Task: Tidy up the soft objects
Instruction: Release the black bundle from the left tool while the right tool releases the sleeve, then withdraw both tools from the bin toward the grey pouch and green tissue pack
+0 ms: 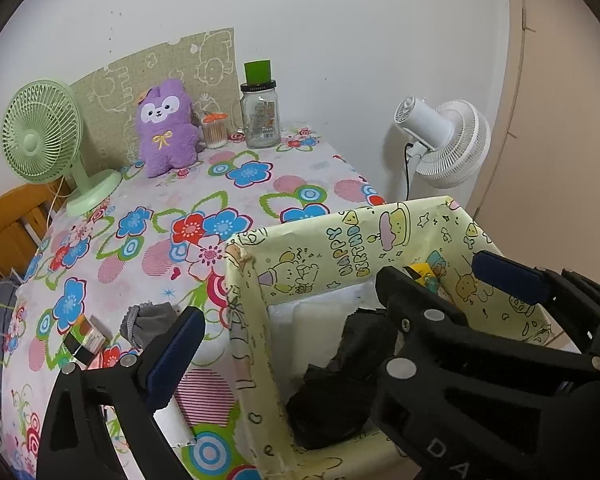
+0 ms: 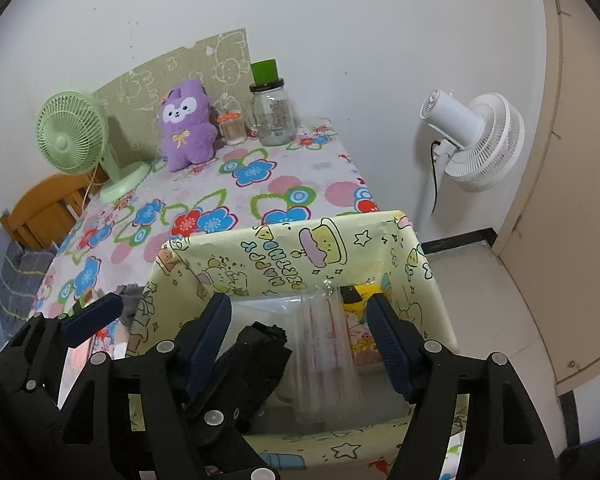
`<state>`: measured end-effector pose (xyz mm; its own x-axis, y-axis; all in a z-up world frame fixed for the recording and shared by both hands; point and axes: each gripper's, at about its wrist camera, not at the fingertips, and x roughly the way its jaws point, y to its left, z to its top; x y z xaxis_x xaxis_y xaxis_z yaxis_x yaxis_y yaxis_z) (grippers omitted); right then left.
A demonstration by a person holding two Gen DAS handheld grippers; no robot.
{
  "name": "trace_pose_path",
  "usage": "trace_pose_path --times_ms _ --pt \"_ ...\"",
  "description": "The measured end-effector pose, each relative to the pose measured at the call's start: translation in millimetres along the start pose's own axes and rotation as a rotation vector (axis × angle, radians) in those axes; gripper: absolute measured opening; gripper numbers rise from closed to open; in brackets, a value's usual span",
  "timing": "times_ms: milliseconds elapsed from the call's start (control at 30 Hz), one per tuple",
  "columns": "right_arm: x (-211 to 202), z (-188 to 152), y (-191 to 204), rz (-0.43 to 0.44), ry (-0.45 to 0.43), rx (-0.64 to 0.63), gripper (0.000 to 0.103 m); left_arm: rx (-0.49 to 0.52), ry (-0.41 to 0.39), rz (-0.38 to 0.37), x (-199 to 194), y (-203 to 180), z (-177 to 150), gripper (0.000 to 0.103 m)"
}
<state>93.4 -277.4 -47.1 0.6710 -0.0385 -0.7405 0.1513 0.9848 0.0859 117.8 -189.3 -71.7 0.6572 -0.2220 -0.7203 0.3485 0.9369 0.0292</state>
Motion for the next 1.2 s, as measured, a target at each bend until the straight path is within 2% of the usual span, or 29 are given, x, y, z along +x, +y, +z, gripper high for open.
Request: trace_pose_path --times_ms 367,667,833,1200 --pt "-29.5 1.7 17.0 -0.033 -0.068 0.022 0.085 0.025 -0.059 -0.039 -29.7 13.8 3.9 0.102" --pt "-64.1 -1.6 43.9 -0.06 -0.144 0.011 0.09 0.04 -0.126 -0.029 -64.5 30.3 1.4 0.103" --pt "-79.4 -2.9 60.0 -0.055 -0.158 0.004 0.093 0.044 -0.159 -0.001 -82.0 39.2 -0.9 0.103" --pt "-104.5 -10.8 97.3 -0.055 -0.199 -0.03 0.097 0.009 -0.21 -0.016 -112.6 69.5 -14.0 0.103"
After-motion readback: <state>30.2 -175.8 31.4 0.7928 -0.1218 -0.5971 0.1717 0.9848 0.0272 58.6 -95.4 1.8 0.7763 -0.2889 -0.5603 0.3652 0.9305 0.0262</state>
